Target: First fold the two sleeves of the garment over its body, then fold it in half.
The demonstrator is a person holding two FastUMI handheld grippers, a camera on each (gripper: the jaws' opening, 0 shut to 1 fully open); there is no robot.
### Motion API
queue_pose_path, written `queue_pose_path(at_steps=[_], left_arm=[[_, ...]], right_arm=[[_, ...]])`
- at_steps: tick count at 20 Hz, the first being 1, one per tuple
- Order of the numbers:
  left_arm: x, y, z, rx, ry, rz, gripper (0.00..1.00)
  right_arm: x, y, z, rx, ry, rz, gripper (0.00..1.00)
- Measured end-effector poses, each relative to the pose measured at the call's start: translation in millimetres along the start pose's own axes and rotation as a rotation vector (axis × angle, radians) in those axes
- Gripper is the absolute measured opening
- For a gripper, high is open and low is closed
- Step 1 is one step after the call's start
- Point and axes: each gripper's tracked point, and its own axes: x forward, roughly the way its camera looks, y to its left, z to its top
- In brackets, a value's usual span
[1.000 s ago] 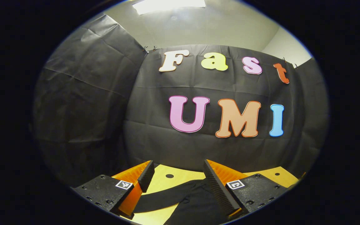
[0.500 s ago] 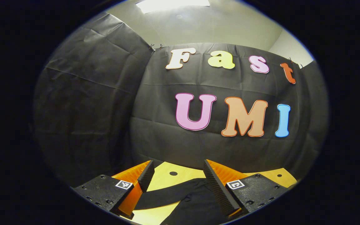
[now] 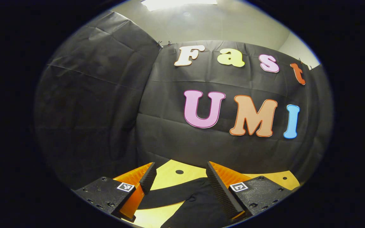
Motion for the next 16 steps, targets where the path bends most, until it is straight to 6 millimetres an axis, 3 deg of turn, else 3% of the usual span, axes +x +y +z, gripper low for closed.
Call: queue_pose_path(at_steps=[1,3,4,8,10,12,14,16], left_arm=[[-0.8,-1.5,0.9,0.009,-0.002,-0.002,0.93],[-3.0,-4.3,1.9,0.027,-0.007,-0.011,0.93],[-4.0,-6.4,2.1,0.032,-0.006,-0.017,0.93],[-5.2,-10.4,0.3,0.018,0.007,-0.037,0.92],[-6.1,-9.7,-0.4,0.022,0.009,-0.040,0.92],[-6.9,-10.1,1.7,0.027,0.007,-0.048,0.92],[-6.5,-12.1,3.8,0.028,0.008,-0.057,0.92],[-6.0,-15.3,4.1,0.021,0.012,-0.065,0.92]], right_arm=[[0.8,-0.2,3.1,-0.012,-0.016,0.000,0.99],[2.4,-0.1,0.5,-0.029,-0.014,-0.003,0.94],[3.9,-0.4,-0.5,-0.039,-0.020,-0.005,0.99],[3.4,-1.6,-4.1,-0.052,-0.051,-0.005,0.99],[3.6,-6.1,-3.9,-0.029,-0.058,-0.001,0.91],[3.8,-10.7,-5.2,-0.011,-0.063,0.013,0.75],[2.7,-7.3,-7.2,0.018,-0.060,0.051,0.51],[4.8,-2.3,-9.5,0.047,-0.057,0.078,0.35]])
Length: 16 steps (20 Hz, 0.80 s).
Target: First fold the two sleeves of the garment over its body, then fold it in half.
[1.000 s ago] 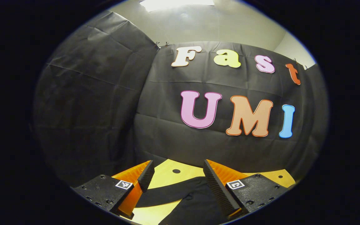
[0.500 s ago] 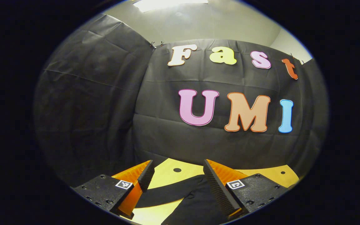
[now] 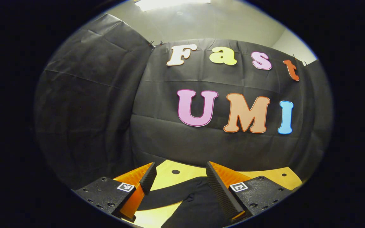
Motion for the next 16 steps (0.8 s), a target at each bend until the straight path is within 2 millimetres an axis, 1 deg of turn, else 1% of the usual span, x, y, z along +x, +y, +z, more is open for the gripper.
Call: queue_pose_path(at_steps=[1,2,5,7,11,12,14,16], left_arm=[[0.2,-0.5,-1.1,-0.005,0.003,-0.003,0.92],[-0.4,-1.2,-2.1,-0.010,0.007,-0.004,0.92],[-1.6,0.7,-4.4,-0.022,0.016,-0.003,0.93],[-1.4,4.1,-3.2,-0.018,0.020,0.007,0.92],[-5.9,17.7,2.2,-0.002,0.013,0.028,0.92],[-6.6,20.8,3.6,0.001,0.010,0.036,0.92],[-9.1,26.3,4.4,-0.002,0.008,0.045,0.92],[-11.4,30.8,2.0,-0.011,0.015,0.053,0.92]], right_arm=[[-0.5,0.3,0.0,0.006,-0.003,0.001,0.27],[-0.1,1.7,-1.8,-0.001,0.002,0.005,0.26],[0.5,3.7,-3.1,-0.049,-0.005,-0.024,0.08],[-1.6,3.2,-1.8,-0.094,-0.003,-0.046,0.10],[-4.7,13.8,2.7,-0.119,0.009,-0.032,0.10],[-6.8,18.3,7.9,-0.117,0.003,-0.020,0.10],[-10.5,22.5,24.5,-0.123,-0.023,-0.017,0.10],[-16.8,30.5,47.9,-0.123,-0.066,-0.011,0.10]])
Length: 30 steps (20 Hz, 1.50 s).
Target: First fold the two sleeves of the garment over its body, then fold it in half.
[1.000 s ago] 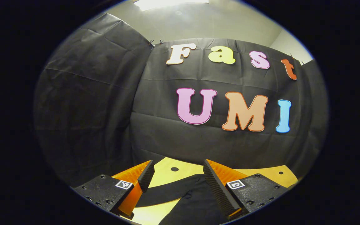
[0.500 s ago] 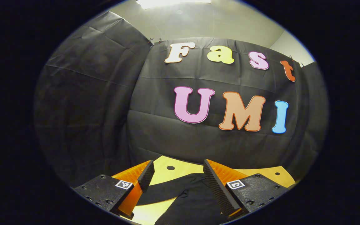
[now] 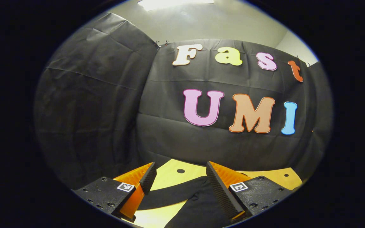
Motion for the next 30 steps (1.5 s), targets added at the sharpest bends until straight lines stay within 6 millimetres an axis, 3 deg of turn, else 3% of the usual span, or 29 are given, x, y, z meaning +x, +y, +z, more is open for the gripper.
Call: queue_pose_path(at_steps=[5,8,10,12,16,19,23,27,30], left_arm=[[-6.6,17.2,-2.9,-0.013,0.006,0.020,0.92],[-10.4,30.0,-6.8,-0.009,0.016,0.037,0.93],[-10.5,37.4,-9.3,-0.020,0.028,0.052,0.93],[-14.3,48.9,-12.4,-0.030,0.034,0.069,0.92],[-17.2,70.9,-16.9,-0.024,0.047,0.099,0.92],[-14.7,88.1,-13.9,-0.020,0.044,0.125,0.92],[-19.5,112.3,-14.9,-0.027,0.043,0.180,0.92],[-31.3,141.4,-16.0,-0.024,0.053,0.242,0.92],[-40.4,163.2,-20.2,-0.011,0.066,0.303,0.93]], right_arm=[[-7.6,27.4,77.4,-0.040,-0.120,0.030,0.10],[-9.1,65.6,126.2,-0.092,-0.183,0.072,0.09],[-13.2,100.2,162.1,-0.138,-0.238,0.105,0.10],[-20.6,148.7,192.2,-0.182,-0.291,0.162,0.09],[-25.7,269.1,225.9,-0.283,-0.356,0.305,0.09],[-25.5,357.5,220.7,-0.389,-0.370,0.400,0.10],[-28.5,464.4,188.7,-0.476,-0.352,0.529,0.10],[-18.6,550.9,148.7,-0.550,-0.319,0.619,0.10],[-9.5,591.8,118.0,-0.604,-0.283,0.652,0.09]])
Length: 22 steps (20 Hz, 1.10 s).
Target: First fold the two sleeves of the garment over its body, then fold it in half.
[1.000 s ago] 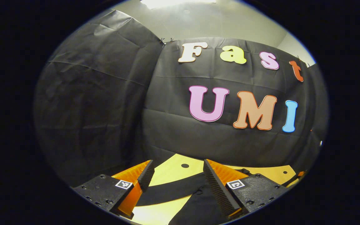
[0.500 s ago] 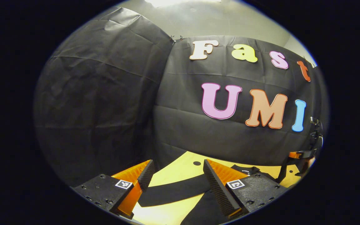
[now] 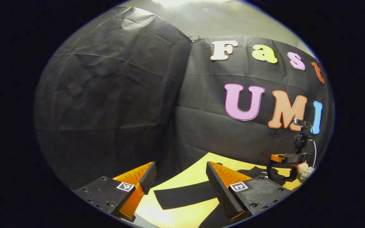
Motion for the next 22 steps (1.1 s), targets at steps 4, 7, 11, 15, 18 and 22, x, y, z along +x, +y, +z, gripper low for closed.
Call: queue_pose_path(at_steps=[4,7,11,15,18,22], left_arm=[[-6.1,22.1,-9.8,0.008,0.028,0.050,0.92],[-8.2,31.1,-17.6,0.010,0.045,0.073,0.93],[-7.1,35.5,-30.7,-0.002,0.061,0.081,0.92],[2.5,31.5,-46.1,-0.004,0.080,0.070,0.93],[13.5,23.1,-58.2,0.019,0.085,0.046,0.93],[32.2,9.7,-89.4,0.072,0.128,0.019,0.92]], right_arm=[[28.0,35.1,-31.2,-0.051,0.064,0.056,0.08],[35.9,55.9,-40.3,-0.058,0.080,0.108,0.19],[42.2,60.7,-54.1,-0.009,0.134,0.112,0.97],[34.4,36.7,-43.2,0.034,0.125,0.079,0.98],[17.0,16.9,-29.3,0.063,0.080,0.049,0.98],[-25.5,-23.3,-16.9,0.087,0.010,-0.020,0.98]])
